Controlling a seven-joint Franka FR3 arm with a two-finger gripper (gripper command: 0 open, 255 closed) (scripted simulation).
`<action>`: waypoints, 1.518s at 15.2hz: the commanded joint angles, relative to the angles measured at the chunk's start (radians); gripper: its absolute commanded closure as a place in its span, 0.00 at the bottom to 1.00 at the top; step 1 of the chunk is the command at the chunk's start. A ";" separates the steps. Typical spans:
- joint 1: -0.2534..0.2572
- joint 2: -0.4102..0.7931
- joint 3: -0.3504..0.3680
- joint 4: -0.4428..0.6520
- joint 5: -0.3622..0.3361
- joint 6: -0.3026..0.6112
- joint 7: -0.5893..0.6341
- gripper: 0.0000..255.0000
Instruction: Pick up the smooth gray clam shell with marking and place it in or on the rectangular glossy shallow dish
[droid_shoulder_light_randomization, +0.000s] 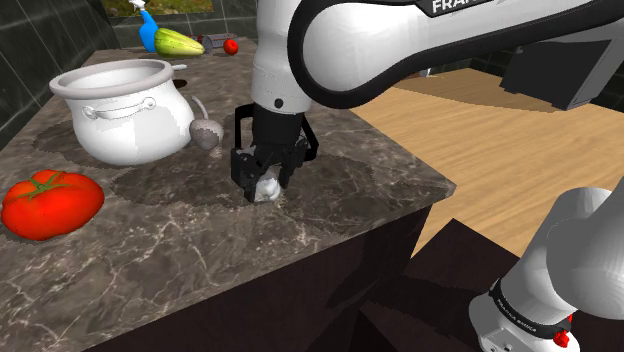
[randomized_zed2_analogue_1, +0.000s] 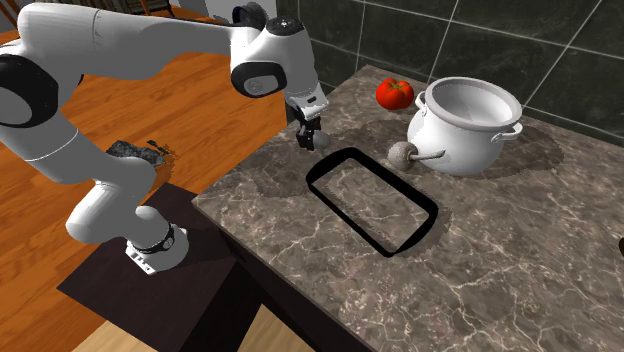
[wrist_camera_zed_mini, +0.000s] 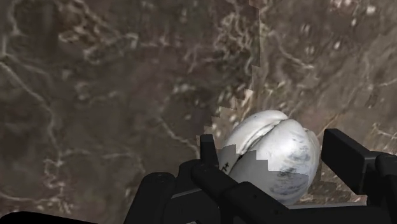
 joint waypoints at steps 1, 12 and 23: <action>0.000 0.001 0.000 -0.001 0.000 0.000 0.000 1.00; -0.002 -0.003 -0.003 0.048 -0.004 -0.053 0.007 1.00; -0.008 0.004 -0.010 0.202 -0.018 -0.199 0.030 1.00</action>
